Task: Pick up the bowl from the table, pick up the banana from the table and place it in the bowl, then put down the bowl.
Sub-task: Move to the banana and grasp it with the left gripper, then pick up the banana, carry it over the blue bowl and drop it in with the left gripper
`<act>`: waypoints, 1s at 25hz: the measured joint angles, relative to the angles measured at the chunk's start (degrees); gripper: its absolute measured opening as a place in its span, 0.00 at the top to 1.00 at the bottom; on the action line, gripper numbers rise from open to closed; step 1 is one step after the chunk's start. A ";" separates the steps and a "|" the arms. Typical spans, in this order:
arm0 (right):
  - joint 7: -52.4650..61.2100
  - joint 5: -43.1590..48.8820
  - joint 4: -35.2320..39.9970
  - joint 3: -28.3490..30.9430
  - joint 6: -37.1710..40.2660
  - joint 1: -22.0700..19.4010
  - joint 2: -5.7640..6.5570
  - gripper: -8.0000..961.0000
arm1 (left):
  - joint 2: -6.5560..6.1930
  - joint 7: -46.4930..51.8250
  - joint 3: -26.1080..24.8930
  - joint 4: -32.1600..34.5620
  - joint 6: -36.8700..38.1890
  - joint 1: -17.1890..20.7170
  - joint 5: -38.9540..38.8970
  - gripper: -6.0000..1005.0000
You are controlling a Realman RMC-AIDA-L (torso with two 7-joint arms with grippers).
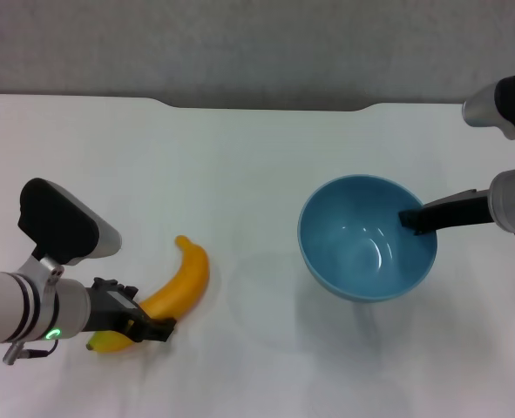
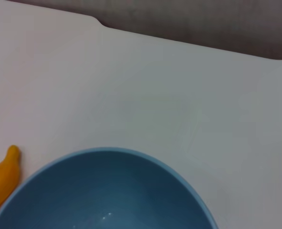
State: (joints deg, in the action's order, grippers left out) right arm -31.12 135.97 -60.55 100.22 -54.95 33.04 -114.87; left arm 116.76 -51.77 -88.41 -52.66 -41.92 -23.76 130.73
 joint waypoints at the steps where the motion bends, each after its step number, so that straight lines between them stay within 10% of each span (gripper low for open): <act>1: 0.00 -0.01 0.00 0.00 -0.08 0.00 0.00 0.96 | 0.00 0.00 0.00 0.25 0.17 -0.07 0.00 0.19; 15: -0.07 -0.01 -0.10 0.14 -0.07 -0.03 0.00 0.97 | -0.14 -0.08 -0.56 3.00 0.77 -2.06 -0.20 0.19; 25: -0.16 0.06 0.73 0.09 0.18 0.10 0.09 0.97 | -0.11 0.76 -0.71 0.31 0.39 -1.51 -0.43 0.48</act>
State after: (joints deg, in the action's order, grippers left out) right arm -31.27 136.04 -59.83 100.31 -54.77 33.14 -114.78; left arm 116.65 -51.01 -89.12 -52.35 -41.53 -25.26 130.30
